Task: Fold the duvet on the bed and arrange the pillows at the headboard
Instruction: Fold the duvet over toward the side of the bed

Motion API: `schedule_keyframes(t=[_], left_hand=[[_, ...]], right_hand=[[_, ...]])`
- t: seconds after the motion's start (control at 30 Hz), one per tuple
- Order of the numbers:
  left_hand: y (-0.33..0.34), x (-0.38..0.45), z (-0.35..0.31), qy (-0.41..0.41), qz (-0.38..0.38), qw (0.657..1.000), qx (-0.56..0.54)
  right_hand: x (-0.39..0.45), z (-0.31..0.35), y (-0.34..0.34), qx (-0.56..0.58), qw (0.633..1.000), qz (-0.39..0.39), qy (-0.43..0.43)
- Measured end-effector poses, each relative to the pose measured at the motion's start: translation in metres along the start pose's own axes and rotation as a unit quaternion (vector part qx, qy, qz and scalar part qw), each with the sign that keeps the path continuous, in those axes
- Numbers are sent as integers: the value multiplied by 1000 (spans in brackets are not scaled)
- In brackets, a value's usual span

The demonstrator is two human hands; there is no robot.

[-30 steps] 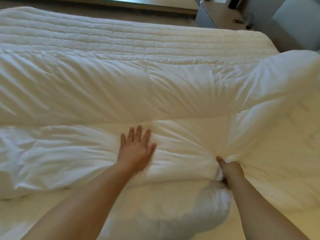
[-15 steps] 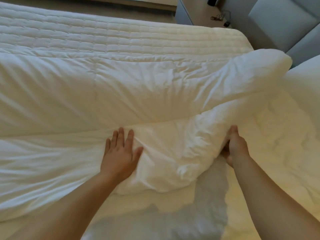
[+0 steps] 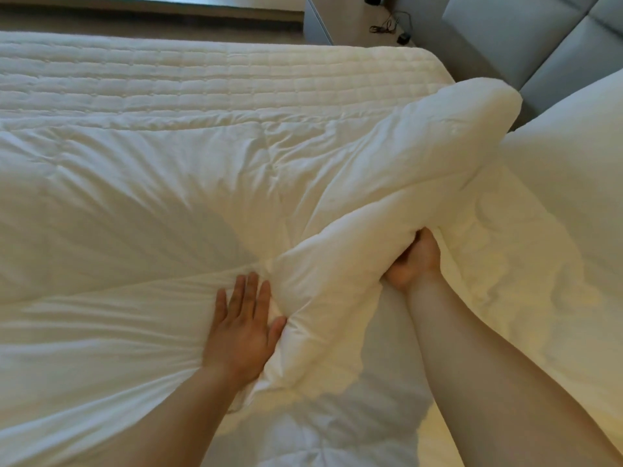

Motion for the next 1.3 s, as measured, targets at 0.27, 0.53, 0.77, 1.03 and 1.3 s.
schedule_keyframes(t=[0.27,0.53,0.77,1.03,1.3], left_hand=[[5,4,1,-13,-2,1000,20],[8,5,4,-11,7,1000,13],[-3,8,3,-46,33,998,-11],[-9,-1,4,-41,82,996,12],[-23,4,1,-55,88,994,-14]], right_hand=[[3,0,33,-77,987,124,66],[-4,57,57,12,984,151,-91],[-45,133,35,27,972,-10,-233],[-134,125,-61,-566,641,-266,-445],[-99,115,-163,-280,886,-328,-172]])
Point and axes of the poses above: each hand's wrist, its own x-axis towards the middle knuckle, its own y-axis out of the palm, z = x × y, the point moved 5 cm from there along x, towards the middle knuckle, and after that the axes turned 1 degree about y, right-handed, at the moved point
